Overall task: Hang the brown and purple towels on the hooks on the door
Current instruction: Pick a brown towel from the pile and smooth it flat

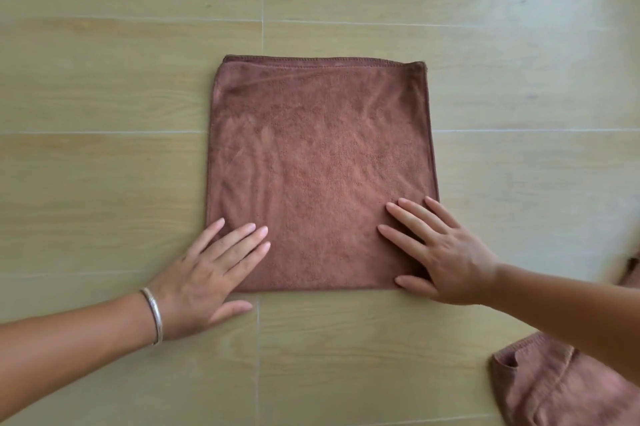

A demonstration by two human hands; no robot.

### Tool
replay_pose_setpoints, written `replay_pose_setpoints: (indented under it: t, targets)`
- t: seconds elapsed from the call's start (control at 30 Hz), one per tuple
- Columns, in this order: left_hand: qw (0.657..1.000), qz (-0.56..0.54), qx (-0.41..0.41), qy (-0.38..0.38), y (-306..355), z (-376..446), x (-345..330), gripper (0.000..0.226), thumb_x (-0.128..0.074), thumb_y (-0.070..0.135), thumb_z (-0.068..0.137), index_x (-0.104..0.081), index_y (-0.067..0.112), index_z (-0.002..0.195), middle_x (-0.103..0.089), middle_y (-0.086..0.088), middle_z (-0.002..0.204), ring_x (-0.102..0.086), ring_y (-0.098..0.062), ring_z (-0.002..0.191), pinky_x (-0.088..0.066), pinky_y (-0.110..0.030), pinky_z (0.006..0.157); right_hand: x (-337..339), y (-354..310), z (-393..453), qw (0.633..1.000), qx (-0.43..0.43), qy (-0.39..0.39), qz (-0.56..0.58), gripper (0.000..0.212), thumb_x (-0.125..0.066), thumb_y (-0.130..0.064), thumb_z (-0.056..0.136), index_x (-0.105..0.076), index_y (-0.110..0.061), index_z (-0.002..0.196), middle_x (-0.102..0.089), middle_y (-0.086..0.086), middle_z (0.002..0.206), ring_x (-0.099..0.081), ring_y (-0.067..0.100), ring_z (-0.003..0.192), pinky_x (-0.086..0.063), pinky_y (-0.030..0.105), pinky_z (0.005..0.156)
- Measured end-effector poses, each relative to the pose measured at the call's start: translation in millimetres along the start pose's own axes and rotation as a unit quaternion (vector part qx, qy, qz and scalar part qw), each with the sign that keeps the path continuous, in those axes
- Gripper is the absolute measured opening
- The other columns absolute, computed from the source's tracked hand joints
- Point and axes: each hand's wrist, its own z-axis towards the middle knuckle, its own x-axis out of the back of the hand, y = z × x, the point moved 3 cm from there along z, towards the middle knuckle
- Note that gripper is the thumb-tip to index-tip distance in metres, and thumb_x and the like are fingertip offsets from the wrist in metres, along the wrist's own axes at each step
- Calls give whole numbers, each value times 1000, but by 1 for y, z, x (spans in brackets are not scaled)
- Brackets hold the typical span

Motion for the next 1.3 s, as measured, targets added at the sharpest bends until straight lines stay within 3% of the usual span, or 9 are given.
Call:
replay_pose_setpoints:
  t: [0.2, 0.43, 0.5, 0.57, 0.63, 0.83, 0.93, 1.07, 1.3]
  targets:
    - [996, -18, -23, 81, -17, -2, 3, 50, -36, 11, 88, -50, 4, 135, -45, -10, 145, -44, -25, 132, -32, -44, 106, -7, 5, -6, 998, 47, -7, -42, 77, -42, -70, 87, -38, -23, 148, -25, 12, 157, -19, 36, 146, -22, 63, 111]
    - [996, -53, 66, -13, -22, -11, 27, 52, -34, 17, 84, -60, 4, 126, -55, -10, 136, -55, -25, 123, -47, -43, 100, 20, -6, -9, 996, -28, -9, -88, 46, -35, -39, 98, -55, -20, 136, -49, 11, 144, -44, 33, 134, -32, 62, 107]
    - [989, -46, 117, -80, -33, -17, 41, 52, -33, 15, 89, -49, 9, 138, -44, -6, 146, -44, -21, 134, -38, -40, 108, 44, -8, -5, 992, -81, -30, -89, 46, -36, -39, 99, -55, -18, 135, -51, 10, 143, -41, 31, 136, -27, 61, 110]
    - [972, -45, 175, -153, -48, -26, 57, 53, -31, 19, 97, -24, 19, 150, -16, 4, 159, -16, -12, 146, -15, -33, 117, 73, -14, -3, 989, -111, -44, -85, 40, -41, -37, 99, -55, -17, 132, -50, 7, 143, -36, 29, 139, -20, 60, 114]
    - [962, -43, 211, -170, -57, -35, 89, 54, -31, 21, 99, -19, 22, 152, -9, 8, 160, -9, -10, 146, -11, -30, 117, 113, -19, -4, 988, -128, -42, -76, 35, -44, -34, 99, -57, -17, 127, -51, 7, 142, -34, 29, 140, -16, 59, 115]
    - [955, -82, 272, -86, -87, -54, 235, 44, -45, 18, 97, -45, 21, 141, -36, 7, 152, -26, -13, 143, -26, -33, 111, 261, -17, -18, 976, -202, -63, -53, 38, -31, -35, 101, -46, -27, 135, -38, -1, 151, -14, 23, 148, 1, 53, 116]
    - [950, -96, 291, -57, -101, -69, 318, 41, -47, 18, 96, -52, 26, 136, -42, 12, 147, -30, -9, 141, -31, -32, 106, 348, -16, -29, 972, -222, -60, -51, 38, -27, -27, 97, -49, -28, 128, -40, -2, 148, -12, 23, 148, 1, 52, 116]
    - [951, -97, 294, -1, -122, -89, 445, 34, -52, 21, 96, -59, 27, 129, -51, 13, 140, -37, -9, 137, -40, -32, 101, 476, -15, -42, 967, -246, -43, -56, 39, -22, -38, 101, -50, -32, 128, -42, -6, 145, -12, 20, 148, 0, 50, 117]
    - [936, -85, 322, 113, -141, -141, 705, 33, -52, 23, 97, -61, 16, 127, -53, 0, 140, -41, -19, 135, -29, -38, 110, 745, -27, -60, 958, -269, 49, -81, 51, -16, -44, 97, -50, -35, 134, -40, -8, 149, -15, 18, 147, -5, 48, 118]
